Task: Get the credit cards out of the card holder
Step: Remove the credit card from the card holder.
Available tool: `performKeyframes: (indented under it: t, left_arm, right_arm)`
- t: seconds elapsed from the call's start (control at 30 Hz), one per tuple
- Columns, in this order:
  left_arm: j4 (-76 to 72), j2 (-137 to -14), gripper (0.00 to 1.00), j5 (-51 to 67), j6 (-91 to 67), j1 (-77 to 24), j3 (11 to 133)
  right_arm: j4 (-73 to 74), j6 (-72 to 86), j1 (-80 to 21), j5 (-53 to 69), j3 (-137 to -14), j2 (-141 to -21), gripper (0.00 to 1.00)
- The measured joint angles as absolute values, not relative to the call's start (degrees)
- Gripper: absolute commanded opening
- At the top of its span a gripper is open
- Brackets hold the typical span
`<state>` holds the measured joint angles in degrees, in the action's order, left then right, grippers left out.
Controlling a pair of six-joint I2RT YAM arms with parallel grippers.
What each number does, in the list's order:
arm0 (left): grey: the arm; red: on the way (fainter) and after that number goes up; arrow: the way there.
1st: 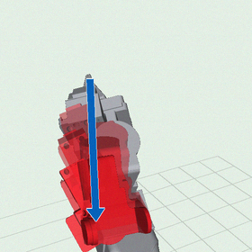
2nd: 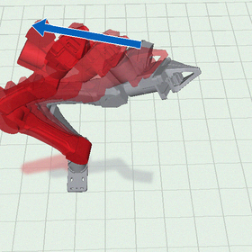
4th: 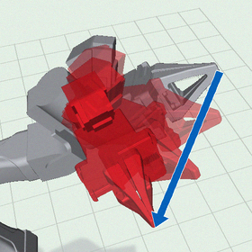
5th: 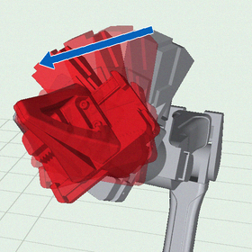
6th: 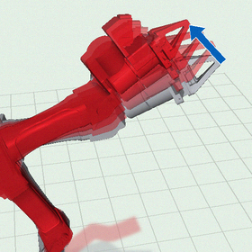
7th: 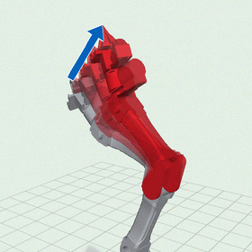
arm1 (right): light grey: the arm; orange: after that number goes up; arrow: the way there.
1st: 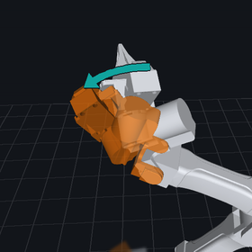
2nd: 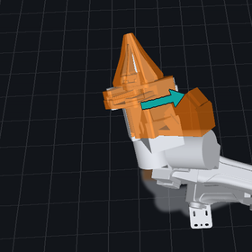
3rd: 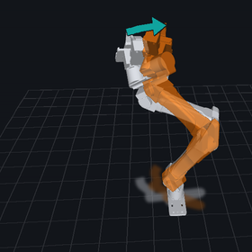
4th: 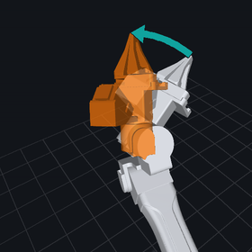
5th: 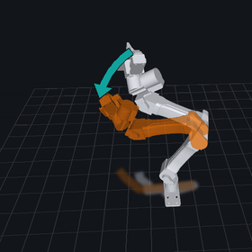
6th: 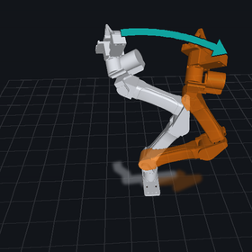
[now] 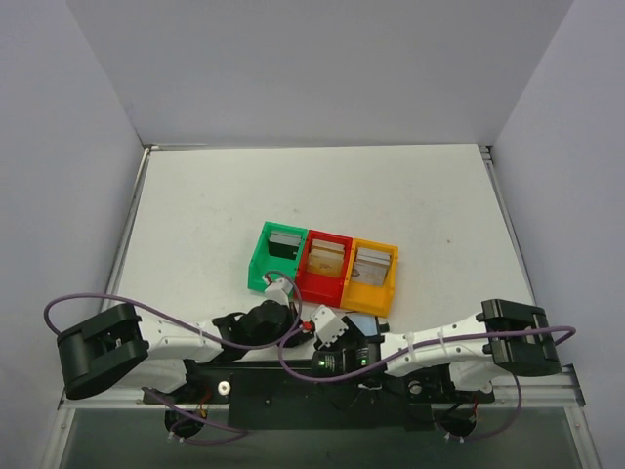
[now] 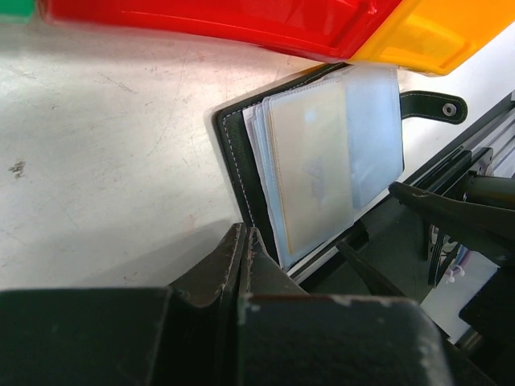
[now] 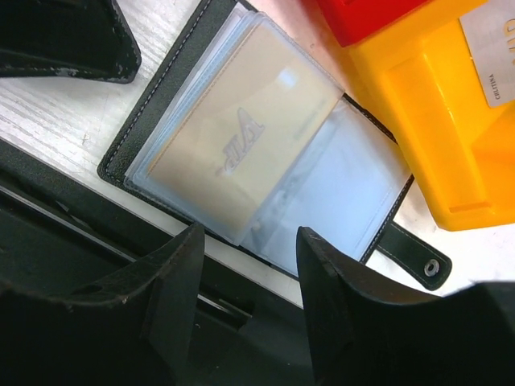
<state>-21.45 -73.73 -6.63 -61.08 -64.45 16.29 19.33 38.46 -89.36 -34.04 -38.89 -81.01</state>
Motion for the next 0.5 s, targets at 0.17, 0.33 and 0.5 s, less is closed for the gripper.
performKeyframes:
  t: [0.17, 0.33, 0.5]
  left_arm:
    - [-20.01, -70.52, 0.07, -7.09, -61.54, -64.45, 15.09]
    - [-19.11, -67.96, 0.07, -7.49, -62.41, -64.45, 13.82]
    - [-18.44, -66.37, 0.07, -7.70, -62.87, -64.40, 12.27]
  right_arm:
    - [18.83, 37.28, -89.41, -33.52, -39.66, -85.23, 0.39]
    - [18.59, 36.73, -89.32, -33.65, -41.56, -87.90, 0.31]
    - [18.02, 36.80, -89.30, -33.43, -41.80, -88.62, 0.16]
